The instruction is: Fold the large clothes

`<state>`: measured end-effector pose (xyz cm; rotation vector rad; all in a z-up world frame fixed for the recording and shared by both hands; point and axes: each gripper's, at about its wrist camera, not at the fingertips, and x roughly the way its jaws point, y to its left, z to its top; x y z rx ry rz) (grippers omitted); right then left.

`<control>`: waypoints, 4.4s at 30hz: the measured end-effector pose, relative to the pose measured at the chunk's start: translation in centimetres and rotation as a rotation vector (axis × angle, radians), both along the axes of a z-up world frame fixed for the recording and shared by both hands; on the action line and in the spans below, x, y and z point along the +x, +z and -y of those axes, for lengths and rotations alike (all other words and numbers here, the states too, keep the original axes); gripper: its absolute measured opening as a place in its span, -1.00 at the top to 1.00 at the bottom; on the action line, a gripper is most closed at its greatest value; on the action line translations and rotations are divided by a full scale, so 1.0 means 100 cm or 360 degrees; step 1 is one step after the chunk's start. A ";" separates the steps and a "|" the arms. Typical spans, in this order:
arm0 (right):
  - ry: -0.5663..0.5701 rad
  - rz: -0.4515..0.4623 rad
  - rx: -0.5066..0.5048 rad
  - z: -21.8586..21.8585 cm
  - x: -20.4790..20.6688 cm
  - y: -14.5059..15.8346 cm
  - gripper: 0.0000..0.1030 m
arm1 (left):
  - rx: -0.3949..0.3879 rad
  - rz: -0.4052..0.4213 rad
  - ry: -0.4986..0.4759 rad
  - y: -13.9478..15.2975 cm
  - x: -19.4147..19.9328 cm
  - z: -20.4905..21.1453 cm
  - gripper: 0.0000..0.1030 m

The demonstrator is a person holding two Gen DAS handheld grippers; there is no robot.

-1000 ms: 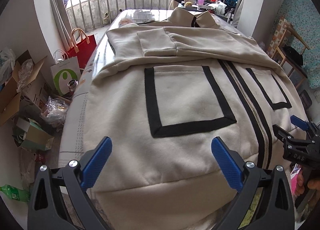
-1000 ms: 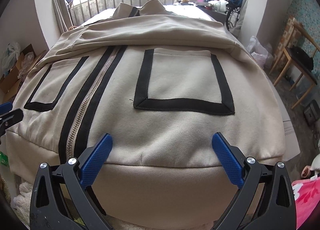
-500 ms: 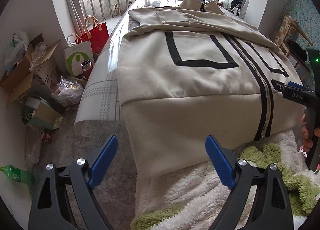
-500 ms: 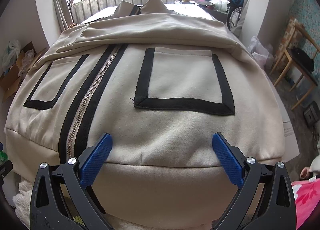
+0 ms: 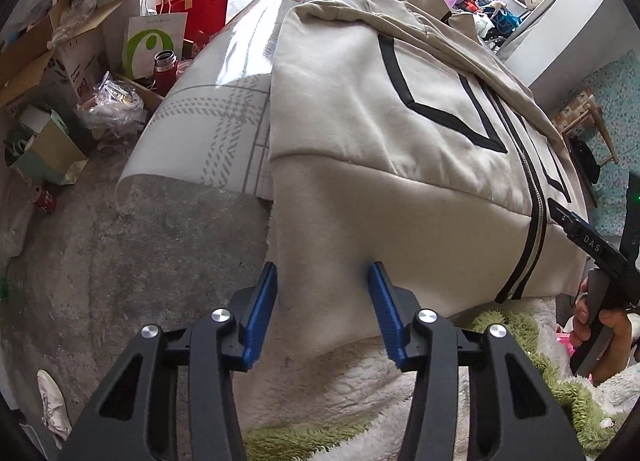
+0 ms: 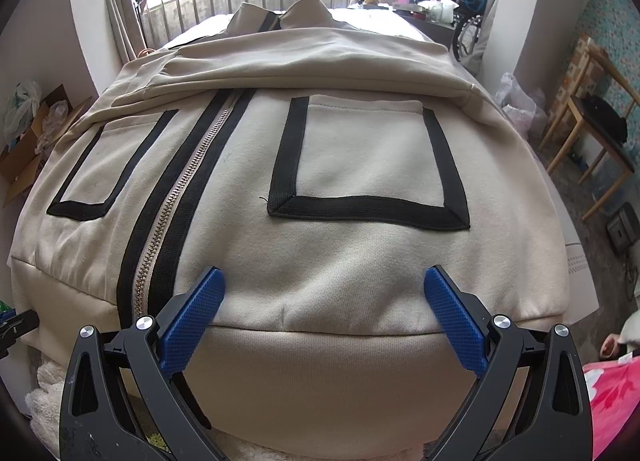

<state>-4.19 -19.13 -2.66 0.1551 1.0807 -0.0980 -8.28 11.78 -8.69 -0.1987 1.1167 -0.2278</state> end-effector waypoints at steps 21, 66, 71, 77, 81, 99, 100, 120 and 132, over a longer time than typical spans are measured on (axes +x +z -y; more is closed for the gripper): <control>0.0051 0.0016 0.0076 0.015 -0.016 0.010 -0.84 | 0.0451 0.0099 -0.0196 0.008 -0.007 0.043 0.54; -0.0119 -0.0195 0.0634 0.141 -0.101 0.007 0.93 | 0.0130 0.0086 -0.0254 0.050 -0.009 0.022 0.87; -0.0097 -0.0005 0.0700 0.148 -0.097 0.045 0.94 | -0.0258 0.0155 -0.0251 0.090 -0.005 0.007 0.89; -0.0132 0.0209 0.0856 0.164 -0.070 0.066 0.94 | -0.0549 0.0207 -0.0164 0.110 0.021 -0.005 0.89; -0.0223 0.0293 0.0931 0.180 -0.039 0.065 0.94 | -0.0621 0.0186 -0.0025 0.104 0.049 -0.016 0.89; -0.0585 0.0213 0.1013 0.216 0.044 -0.001 0.12 | -0.0478 0.0198 0.0242 0.079 0.153 -0.033 0.31; -0.0607 0.0239 0.0958 0.219 0.040 0.003 0.04 | -0.0467 0.0222 0.0257 0.081 0.152 -0.038 0.31; 0.0108 -0.0054 0.0074 0.090 0.093 -0.004 0.21 | 0.0432 0.0362 -0.0294 0.043 0.167 0.103 0.30; 0.0037 0.0216 -0.0019 0.095 0.078 0.051 0.98 | 0.0575 0.0797 -0.0242 0.091 0.137 0.102 0.96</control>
